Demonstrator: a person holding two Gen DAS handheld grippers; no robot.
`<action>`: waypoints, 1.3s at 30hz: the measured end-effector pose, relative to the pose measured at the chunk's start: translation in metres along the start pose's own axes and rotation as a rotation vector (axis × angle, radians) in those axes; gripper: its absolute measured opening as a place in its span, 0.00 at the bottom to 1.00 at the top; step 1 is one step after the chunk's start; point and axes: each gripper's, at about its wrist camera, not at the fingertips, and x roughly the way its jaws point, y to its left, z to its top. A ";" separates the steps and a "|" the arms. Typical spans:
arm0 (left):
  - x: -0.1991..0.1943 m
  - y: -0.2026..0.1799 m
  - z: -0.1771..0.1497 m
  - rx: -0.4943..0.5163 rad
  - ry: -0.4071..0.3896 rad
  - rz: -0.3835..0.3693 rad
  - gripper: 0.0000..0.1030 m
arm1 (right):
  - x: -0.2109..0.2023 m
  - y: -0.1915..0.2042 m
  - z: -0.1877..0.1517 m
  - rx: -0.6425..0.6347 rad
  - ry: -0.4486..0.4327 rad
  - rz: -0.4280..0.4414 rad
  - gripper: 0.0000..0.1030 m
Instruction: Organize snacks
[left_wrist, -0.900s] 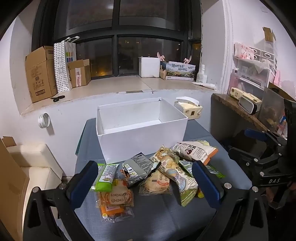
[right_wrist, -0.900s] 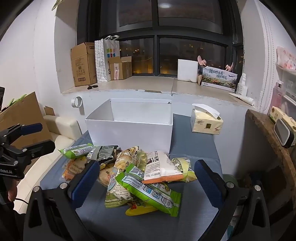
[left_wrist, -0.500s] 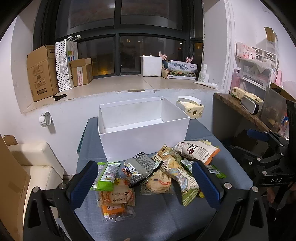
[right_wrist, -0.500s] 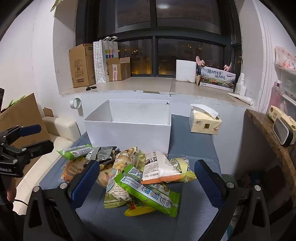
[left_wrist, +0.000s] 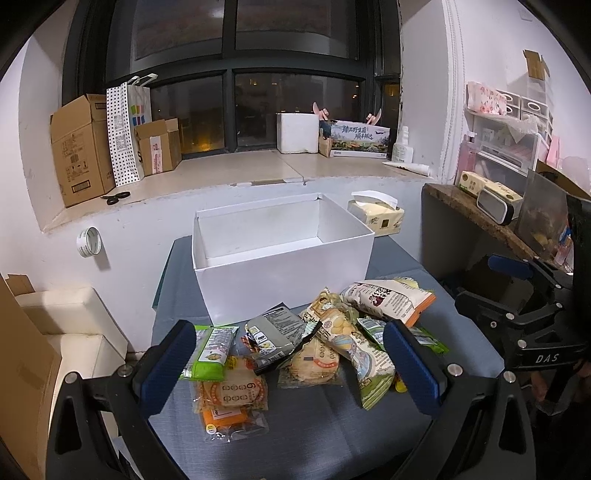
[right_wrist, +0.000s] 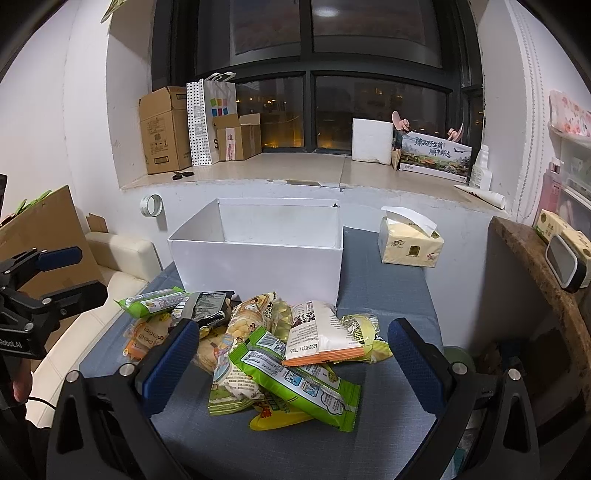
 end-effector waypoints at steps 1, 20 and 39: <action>0.000 0.000 0.000 0.001 0.000 0.003 1.00 | 0.000 0.000 0.000 0.001 0.000 0.000 1.00; 0.001 0.002 0.000 -0.007 0.006 -0.002 1.00 | 0.001 0.002 -0.002 -0.002 0.000 0.003 1.00; 0.004 0.002 -0.002 -0.013 0.015 -0.008 1.00 | 0.004 0.003 -0.005 -0.006 0.013 0.014 1.00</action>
